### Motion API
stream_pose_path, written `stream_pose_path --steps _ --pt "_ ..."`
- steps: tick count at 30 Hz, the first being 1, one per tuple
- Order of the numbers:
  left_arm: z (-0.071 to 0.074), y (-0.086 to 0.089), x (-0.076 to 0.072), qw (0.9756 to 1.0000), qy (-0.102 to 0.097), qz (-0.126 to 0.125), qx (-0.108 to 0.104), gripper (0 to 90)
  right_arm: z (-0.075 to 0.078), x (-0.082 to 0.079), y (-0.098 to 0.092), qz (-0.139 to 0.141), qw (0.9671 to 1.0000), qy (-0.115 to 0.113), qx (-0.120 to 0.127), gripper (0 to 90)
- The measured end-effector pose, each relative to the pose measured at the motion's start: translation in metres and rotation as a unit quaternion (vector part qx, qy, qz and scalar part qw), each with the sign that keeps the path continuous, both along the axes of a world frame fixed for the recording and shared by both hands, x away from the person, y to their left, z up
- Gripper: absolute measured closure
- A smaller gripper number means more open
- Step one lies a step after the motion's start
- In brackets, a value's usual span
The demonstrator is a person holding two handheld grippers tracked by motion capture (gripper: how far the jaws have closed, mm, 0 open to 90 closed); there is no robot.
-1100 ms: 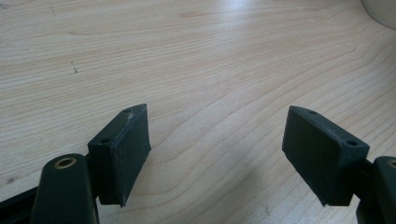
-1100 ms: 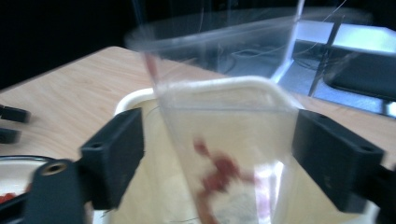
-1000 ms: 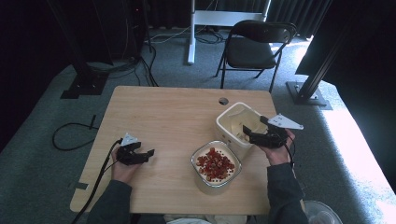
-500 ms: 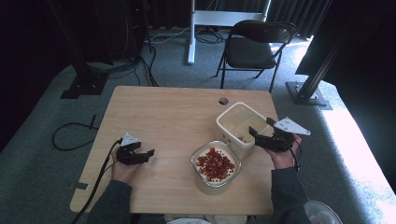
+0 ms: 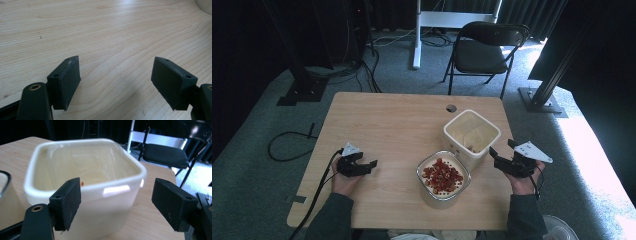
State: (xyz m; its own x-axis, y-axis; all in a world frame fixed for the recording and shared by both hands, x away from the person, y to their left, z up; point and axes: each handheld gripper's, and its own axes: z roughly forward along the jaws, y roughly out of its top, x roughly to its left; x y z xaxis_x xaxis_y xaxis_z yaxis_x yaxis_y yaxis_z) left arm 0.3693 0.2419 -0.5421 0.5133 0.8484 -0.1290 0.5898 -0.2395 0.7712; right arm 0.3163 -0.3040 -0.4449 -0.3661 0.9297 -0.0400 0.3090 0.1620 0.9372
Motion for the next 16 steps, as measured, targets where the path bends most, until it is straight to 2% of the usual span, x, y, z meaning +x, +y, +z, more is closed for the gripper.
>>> stream_pose_path --steps 7,16 --pt "0.0 0.0 0.0 1.0 -0.001 0.001 -0.001 23.8 -0.014 0.001 -0.005 -0.011 0.9997 0.019 0.008 23.8" --pt "0.0 0.001 0.0 1.0 0.0 0.001 -0.002 23.8 -0.022 -0.002 -0.005 -0.012 0.9995 0.027 0.009 24.1"
